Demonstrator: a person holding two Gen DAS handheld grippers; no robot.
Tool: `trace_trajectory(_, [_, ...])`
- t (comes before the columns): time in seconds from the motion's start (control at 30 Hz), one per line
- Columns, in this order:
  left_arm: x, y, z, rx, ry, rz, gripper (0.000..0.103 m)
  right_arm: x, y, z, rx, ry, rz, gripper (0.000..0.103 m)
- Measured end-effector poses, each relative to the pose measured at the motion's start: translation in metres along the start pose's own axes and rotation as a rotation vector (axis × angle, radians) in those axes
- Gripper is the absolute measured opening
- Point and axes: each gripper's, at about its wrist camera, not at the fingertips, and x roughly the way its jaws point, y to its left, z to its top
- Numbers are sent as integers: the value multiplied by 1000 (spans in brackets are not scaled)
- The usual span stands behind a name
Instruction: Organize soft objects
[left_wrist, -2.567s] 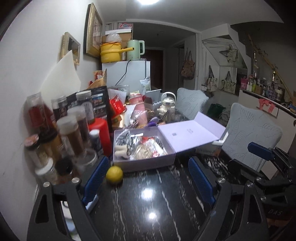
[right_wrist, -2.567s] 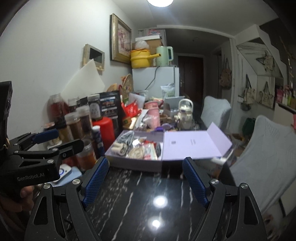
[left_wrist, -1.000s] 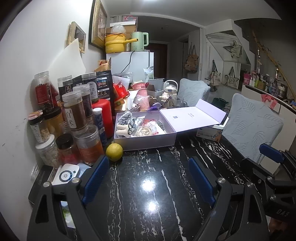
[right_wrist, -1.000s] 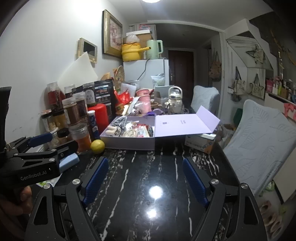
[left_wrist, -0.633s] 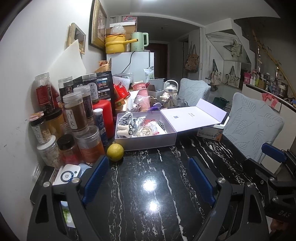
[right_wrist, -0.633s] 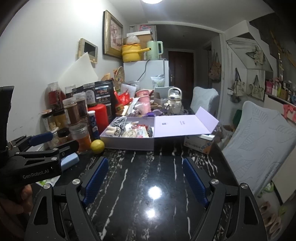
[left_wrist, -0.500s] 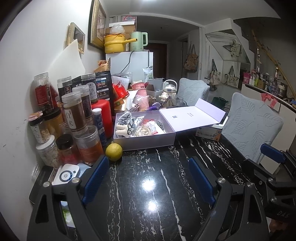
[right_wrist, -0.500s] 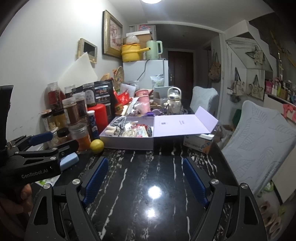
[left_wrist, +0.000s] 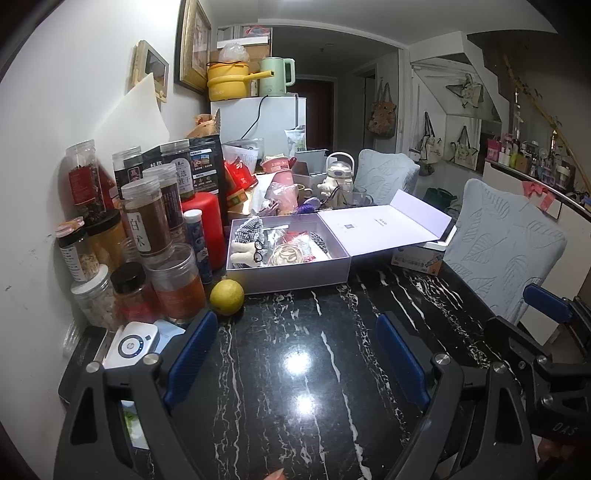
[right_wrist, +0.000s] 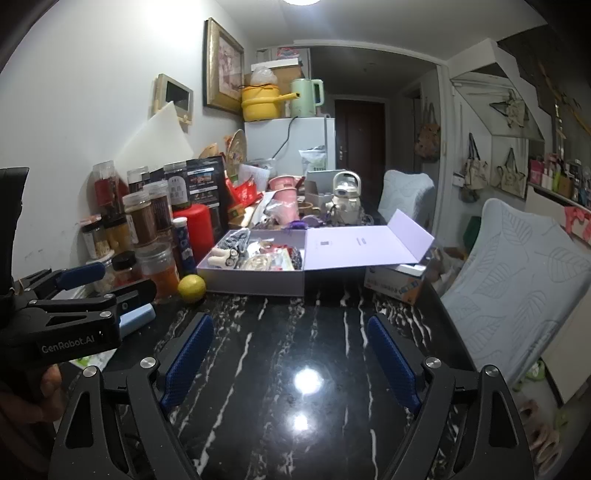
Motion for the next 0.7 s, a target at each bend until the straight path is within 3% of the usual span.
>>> trace_trajectory(0.7, [1,-2,0,17,8,11,89,3,-6,-5,1,13,-10,88])
